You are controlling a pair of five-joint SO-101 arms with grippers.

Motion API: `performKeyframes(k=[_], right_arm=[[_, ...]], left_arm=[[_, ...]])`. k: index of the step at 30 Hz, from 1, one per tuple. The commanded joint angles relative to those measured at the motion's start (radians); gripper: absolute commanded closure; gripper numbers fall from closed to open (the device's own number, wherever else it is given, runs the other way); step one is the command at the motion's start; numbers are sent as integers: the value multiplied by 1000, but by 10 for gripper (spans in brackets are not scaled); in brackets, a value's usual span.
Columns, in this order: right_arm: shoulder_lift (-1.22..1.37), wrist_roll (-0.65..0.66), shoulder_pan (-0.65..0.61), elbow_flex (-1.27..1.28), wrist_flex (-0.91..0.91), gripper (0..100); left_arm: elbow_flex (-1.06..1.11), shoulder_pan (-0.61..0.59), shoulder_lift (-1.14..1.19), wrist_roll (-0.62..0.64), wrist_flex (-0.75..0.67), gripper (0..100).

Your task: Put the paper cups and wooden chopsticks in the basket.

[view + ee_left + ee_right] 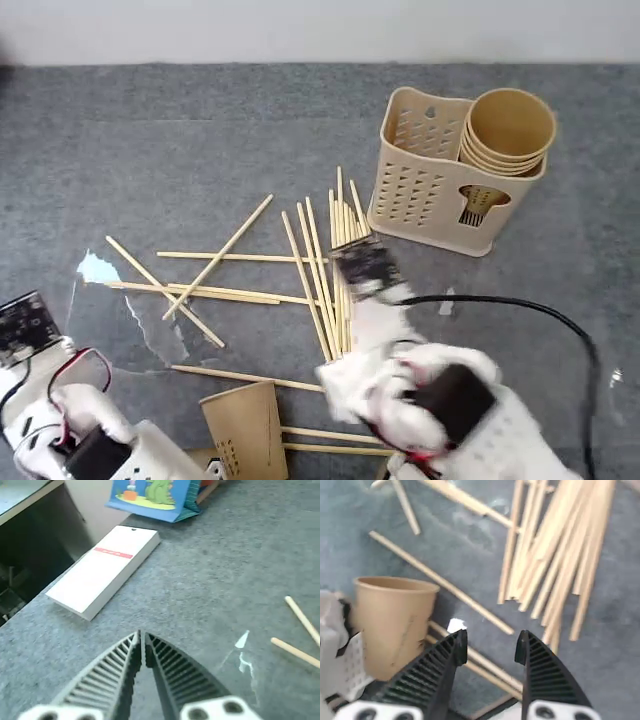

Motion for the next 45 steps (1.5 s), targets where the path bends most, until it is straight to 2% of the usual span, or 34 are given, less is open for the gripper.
performKeyframes(k=[1, 4, 8, 23, 32, 45], right_arm=[[107, -115, -150, -44, -41, 822], [202, -163, -225, -106, -51, 822], [303, -160, -271, -166, -53, 822], [429, 172, -274, -178, -308, 826], [552, 189, -351, -183, -346, 827], [627, 298, -343, -183, -450, 827]], left_arm=[[-38, -43, -17, -6, -26, 987], [-1, -51, -17, -11, -28, 987], [56, -51, -17, -14, -28, 987], [163, -46, -17, -14, -28, 987], [186, -44, -17, -9, -26, 987], [213, -44, -17, -8, -21, 987]])
